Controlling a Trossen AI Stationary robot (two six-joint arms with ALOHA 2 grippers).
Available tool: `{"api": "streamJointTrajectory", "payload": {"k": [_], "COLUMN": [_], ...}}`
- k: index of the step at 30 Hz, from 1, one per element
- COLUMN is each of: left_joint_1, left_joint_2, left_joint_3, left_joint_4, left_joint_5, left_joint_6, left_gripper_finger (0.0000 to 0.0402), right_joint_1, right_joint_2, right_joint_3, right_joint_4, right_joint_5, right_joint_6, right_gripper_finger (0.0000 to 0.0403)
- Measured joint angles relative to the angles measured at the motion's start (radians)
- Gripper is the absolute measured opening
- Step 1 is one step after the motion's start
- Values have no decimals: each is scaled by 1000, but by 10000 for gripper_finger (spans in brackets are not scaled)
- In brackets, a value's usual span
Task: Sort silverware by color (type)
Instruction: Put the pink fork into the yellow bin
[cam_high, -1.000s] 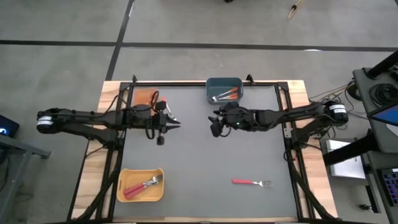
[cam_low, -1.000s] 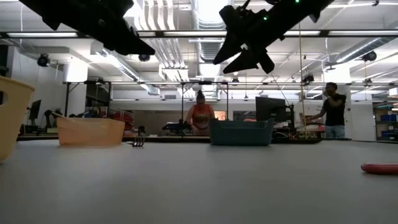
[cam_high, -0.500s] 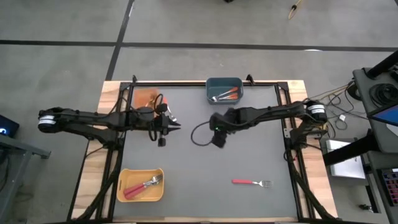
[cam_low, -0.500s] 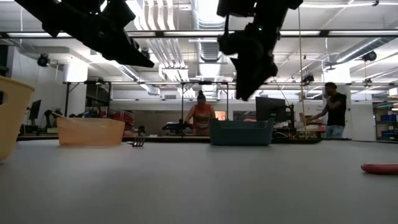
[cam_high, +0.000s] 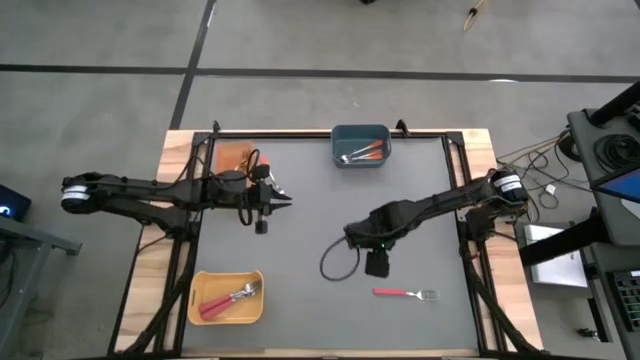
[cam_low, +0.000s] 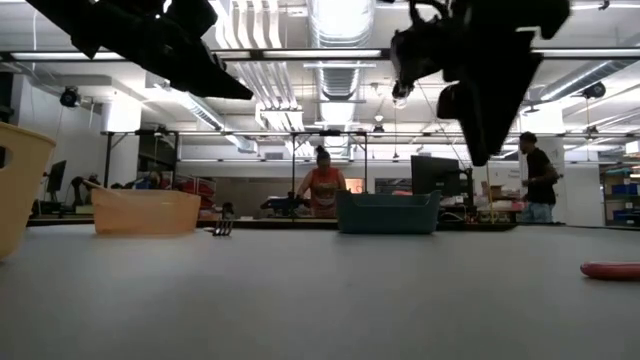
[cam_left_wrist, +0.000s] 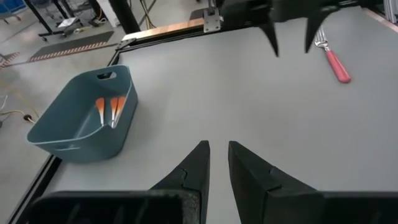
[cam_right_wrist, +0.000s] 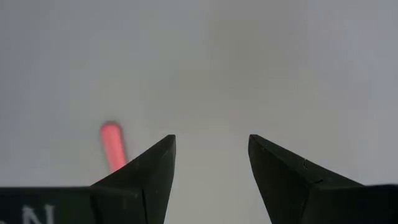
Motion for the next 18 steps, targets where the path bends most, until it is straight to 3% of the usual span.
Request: {"api": "streamJointTrajectory", "payload": {"k": [11, 18], "left_joint_1": [0, 0], "left_joint_2": [0, 0], "left_joint_3": [3, 3], "left_joint_4": [4, 4], "left_joint_5": [0, 0], "left_joint_6": [-3, -3], "left_gripper_finger": [41, 41], "right_joint_1": [223, 367], "right_joint_2": [0, 6], "right_joint_3": [-37, -46], "right_joint_4": [6, 11], "right_joint_5": [-7, 4], "right_joint_6": [167, 210], "right_gripper_finger": [192, 167]}}
